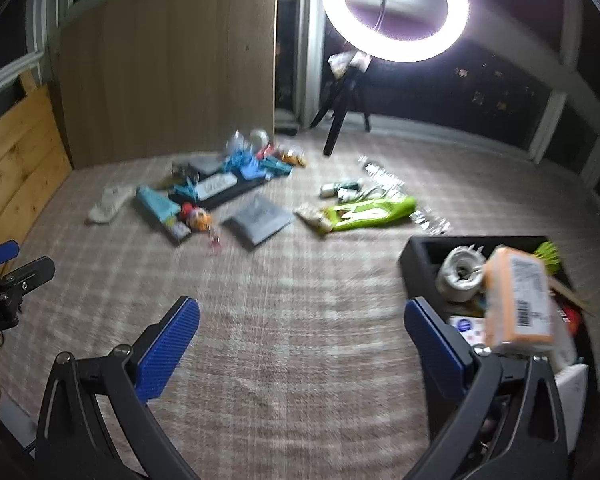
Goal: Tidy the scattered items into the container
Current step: 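Move left tool toward white shower cap packet while right tool approaches clothespin pile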
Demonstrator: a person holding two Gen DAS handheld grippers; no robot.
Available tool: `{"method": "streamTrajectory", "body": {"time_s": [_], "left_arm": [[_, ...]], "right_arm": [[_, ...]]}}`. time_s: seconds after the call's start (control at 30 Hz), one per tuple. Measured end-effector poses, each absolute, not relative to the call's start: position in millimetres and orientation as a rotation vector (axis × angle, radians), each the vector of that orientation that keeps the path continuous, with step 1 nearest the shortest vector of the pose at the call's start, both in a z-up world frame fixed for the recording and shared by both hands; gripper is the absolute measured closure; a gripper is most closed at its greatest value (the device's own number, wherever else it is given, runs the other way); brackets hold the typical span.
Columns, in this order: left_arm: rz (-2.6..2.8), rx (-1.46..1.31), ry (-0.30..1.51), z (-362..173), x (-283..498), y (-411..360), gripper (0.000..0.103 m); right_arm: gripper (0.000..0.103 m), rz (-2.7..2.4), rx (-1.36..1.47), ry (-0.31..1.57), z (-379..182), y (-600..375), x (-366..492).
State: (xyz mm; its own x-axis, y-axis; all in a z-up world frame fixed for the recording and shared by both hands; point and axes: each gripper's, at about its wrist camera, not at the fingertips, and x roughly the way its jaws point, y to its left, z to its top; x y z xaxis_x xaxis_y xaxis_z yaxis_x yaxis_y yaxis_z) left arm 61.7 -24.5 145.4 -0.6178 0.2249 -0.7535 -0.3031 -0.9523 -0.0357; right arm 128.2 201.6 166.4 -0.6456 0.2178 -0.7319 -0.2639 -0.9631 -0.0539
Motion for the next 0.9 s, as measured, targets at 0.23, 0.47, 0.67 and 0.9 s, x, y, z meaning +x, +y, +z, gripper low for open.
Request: {"method": "streamTrajectory", "body": {"time_s": [0.23,0.47,0.67,0.9], "left_arm": [[2.537,-1.073,0.130,186.2,66.8,-25.1,0.001],[2.524,-1.015,0.128,210.2,67.7,-33.2,0.001],[2.532,-0.996,0.123,222.7,66.3,-38.7,0.001],[2.564,-1.027,0.120,220.4,57.9,-38.8,0.001]], "right_arm": [[0.000,2.616,-1.049,0.152,200.8,203.9,155.3],[0.000,2.607,-0.988,0.158,225.8,199.4,157.5],[0.000,2.630,-0.953,0.154,239.9,193.4,151.2],[0.000,2.657,-0.976,0.182,234.6,203.9,141.6]]}}
